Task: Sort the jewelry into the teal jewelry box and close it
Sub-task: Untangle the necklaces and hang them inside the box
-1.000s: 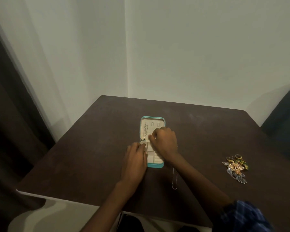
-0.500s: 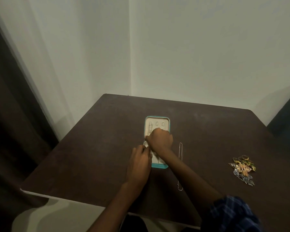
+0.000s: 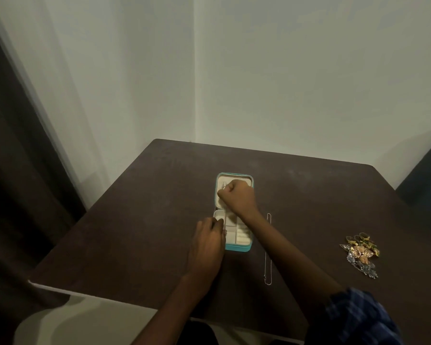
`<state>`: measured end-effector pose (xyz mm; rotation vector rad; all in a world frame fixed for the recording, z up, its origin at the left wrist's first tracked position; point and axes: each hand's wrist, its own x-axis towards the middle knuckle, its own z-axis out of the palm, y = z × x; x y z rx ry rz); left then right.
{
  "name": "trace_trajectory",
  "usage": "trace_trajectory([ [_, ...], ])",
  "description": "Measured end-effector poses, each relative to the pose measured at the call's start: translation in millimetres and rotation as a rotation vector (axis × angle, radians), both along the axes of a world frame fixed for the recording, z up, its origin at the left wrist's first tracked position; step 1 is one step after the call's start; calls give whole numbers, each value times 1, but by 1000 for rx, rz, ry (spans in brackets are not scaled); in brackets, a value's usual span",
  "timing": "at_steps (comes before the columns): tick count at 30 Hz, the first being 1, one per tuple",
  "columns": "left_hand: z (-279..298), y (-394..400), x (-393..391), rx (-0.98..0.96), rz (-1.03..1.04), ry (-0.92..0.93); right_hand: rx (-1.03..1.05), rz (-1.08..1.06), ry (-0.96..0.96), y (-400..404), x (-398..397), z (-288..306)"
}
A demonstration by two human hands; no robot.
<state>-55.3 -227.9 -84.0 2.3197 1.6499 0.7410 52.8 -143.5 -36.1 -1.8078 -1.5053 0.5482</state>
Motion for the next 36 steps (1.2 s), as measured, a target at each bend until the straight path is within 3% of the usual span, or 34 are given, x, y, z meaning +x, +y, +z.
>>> trace_trajectory([
  [5, 1, 1, 1, -11, 16, -9, 128, -37, 197, 10, 10, 29],
  [13, 3, -1, -1, -43, -13, 16, 94, 38, 620, 17, 17, 54],
  [36, 10, -3, 0, 13, -5, 129, 266, 306, 665, -34, 35, 150],
])
